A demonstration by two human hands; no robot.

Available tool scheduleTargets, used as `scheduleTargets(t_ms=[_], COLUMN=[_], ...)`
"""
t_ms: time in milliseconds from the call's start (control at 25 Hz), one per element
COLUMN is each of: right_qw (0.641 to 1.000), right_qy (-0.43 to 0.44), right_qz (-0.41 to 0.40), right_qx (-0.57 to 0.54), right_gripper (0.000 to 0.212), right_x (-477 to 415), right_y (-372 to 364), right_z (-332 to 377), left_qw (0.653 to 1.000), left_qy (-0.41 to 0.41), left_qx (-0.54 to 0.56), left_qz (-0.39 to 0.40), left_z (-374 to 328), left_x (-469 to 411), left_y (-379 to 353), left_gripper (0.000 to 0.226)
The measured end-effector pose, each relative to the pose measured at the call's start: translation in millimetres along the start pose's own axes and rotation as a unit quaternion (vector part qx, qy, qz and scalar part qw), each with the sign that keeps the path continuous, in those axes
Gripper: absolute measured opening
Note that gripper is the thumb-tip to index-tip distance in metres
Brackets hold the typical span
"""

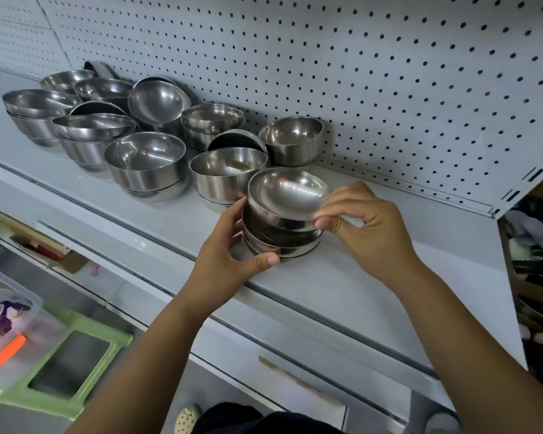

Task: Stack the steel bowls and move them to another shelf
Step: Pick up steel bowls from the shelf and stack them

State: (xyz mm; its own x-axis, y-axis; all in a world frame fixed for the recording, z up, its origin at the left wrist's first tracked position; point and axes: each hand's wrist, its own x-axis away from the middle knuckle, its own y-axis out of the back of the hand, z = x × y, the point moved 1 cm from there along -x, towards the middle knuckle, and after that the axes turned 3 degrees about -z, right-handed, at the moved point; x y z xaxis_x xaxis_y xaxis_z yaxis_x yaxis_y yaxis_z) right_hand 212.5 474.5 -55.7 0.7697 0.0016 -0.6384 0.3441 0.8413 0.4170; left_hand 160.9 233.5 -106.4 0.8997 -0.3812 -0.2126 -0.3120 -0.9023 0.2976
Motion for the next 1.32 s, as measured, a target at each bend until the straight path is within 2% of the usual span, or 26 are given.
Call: scheduleTargets(t_ms=[160,320,400,520,600,680,840,960,1120,1240,1320], right_qw=[1.000,0.996,0.987,0.953,0.934,0.933,0.928,0.923,0.919,0.921,0.920], right_qy=[-0.023,-0.081,-0.156,-0.283,-0.325,-0.331,-0.346,-0.345,-0.344,-0.337,-0.337], right_qz=[0.015,0.016,0.022,-0.002,0.002,0.005,-0.081,-0.138,-0.173,-0.182,-0.194], right_qx=[0.005,0.023,-0.004,-0.109,-0.148,-0.143,-0.112,-0.100,-0.081,-0.066,-0.054], right_gripper=[0.006,0.021,0.045,0.095,0.125,0.140,0.142,0.138,0.126,0.120,0.122], right_x=[12.8,22.0,27.8,39.3,44.1,44.6,42.5,44.4,43.2,42.8,41.8], right_y=[-12.9,-16.0,-18.5,-33.0,-45.8,-56.6,-74.5,-89.5,-94.2,-93.7,-94.9], right_z=[-3.2,2.7,9.7,14.7,15.9,17.1,20.1,24.4,31.4,29.8,30.8], left_qw=[1.000,0.999,0.999,1.000,0.999,0.997,0.993,0.982,0.976,0.977,0.971], left_qy=[0.001,0.000,0.001,-0.002,-0.001,0.010,-0.009,-0.046,-0.094,-0.117,-0.121], left_qx=[0.023,0.035,0.035,0.020,-0.014,-0.030,-0.051,-0.066,-0.130,-0.167,-0.207], left_qz=[0.004,0.013,0.008,0.017,0.053,0.066,-0.108,-0.171,-0.149,-0.068,-0.011], left_z=[1.4,4.7,3.3,-3.9,-9.8,-16.3,-33.8,-50.5,-59.9,-55.8,-48.9], left_x=[1.0,0.8,3.0,4.4,4.6,3.0,-9.4,-39.8,-105.2,-148.8,-172.5], left_y=[3.1,4.4,2.6,3.5,11.8,27.1,63.2,81.3,96.6,95.4,92.0], left_gripper=[0.091,0.089,0.088,0.087,0.088,0.080,0.030,0.013,0.019,0.016,0.023])
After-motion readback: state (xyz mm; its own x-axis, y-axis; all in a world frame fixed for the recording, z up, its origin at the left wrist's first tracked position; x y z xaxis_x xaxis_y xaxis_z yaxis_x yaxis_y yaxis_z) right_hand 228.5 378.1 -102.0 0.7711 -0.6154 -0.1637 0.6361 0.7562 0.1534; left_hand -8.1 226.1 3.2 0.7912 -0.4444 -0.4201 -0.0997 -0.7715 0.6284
